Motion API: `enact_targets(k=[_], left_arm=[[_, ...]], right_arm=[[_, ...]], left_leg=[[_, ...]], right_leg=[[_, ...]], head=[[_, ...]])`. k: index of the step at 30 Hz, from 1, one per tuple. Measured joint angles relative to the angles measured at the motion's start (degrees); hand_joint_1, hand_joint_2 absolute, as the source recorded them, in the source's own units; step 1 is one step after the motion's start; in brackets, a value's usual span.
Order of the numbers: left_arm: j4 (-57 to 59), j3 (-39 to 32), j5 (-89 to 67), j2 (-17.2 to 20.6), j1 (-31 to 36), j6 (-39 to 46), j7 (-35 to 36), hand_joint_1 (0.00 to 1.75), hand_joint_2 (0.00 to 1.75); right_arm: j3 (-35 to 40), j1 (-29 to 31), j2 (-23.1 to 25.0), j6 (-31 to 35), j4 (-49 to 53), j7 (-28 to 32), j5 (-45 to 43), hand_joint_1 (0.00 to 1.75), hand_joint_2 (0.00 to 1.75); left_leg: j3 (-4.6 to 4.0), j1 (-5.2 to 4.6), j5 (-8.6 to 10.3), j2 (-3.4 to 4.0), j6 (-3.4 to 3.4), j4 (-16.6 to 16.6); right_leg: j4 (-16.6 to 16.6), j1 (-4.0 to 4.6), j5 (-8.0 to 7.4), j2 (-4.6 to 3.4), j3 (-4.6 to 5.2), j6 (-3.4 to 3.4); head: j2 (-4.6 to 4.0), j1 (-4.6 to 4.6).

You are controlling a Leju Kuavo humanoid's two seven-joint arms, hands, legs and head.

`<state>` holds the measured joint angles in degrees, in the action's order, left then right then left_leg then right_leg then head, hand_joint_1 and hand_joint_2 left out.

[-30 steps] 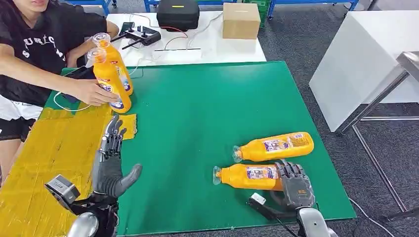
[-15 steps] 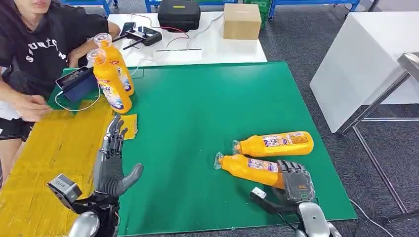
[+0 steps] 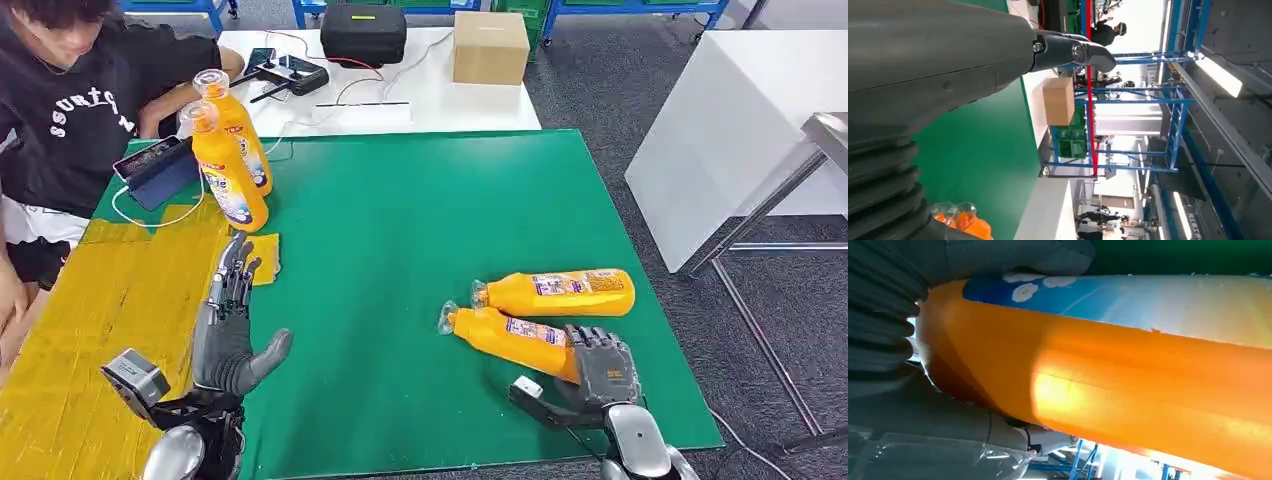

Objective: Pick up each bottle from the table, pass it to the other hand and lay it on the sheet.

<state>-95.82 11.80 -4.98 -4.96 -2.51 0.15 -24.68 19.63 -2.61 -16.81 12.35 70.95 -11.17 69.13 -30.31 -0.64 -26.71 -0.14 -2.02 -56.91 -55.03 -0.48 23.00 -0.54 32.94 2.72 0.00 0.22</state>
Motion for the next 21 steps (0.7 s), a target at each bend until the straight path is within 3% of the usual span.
enact_targets(k=[3, 12, 21], left_arm=[[0.0, 0.0, 0.0, 0.0, 0.0, 0.0, 0.0, 0.00, 1.75], [0.0, 1.3, -1.8, 0.0, -0.5, 0.3, 0.4, 0.00, 1.75], [3.5, 10.3, -7.2, 0.3, 2.2, -3.1, 4.5, 0.00, 1.75]], right_arm=[[-0.1, -0.7, 0.4, 4.5, 0.5, 2.6, -1.8, 1.75, 1.75], [-3.6, -5.1, 9.1, 19.0, 10.3, 16.6, -13.3, 1.75, 1.75], [-5.6, -4.0, 16.7, 21.7, 12.8, 24.9, -20.1, 1.75, 1.75]], left_leg=[[-0.21, -0.01, 0.04, -0.01, -0.04, 0.0], [-0.85, 0.10, 0.13, -0.05, 0.06, 0.0], [-0.98, 0.05, 0.12, -0.06, 0.05, 0.0]], right_leg=[[0.0, -0.03, -0.05, 0.02, -0.44, 0.03], [-0.1, 0.05, -0.08, 0.03, 0.18, -0.02], [-0.1, -0.02, -0.08, 0.04, 0.25, -0.02]], head=[[0.00, 0.00], [0.00, -0.02], [0.00, 0.00]])
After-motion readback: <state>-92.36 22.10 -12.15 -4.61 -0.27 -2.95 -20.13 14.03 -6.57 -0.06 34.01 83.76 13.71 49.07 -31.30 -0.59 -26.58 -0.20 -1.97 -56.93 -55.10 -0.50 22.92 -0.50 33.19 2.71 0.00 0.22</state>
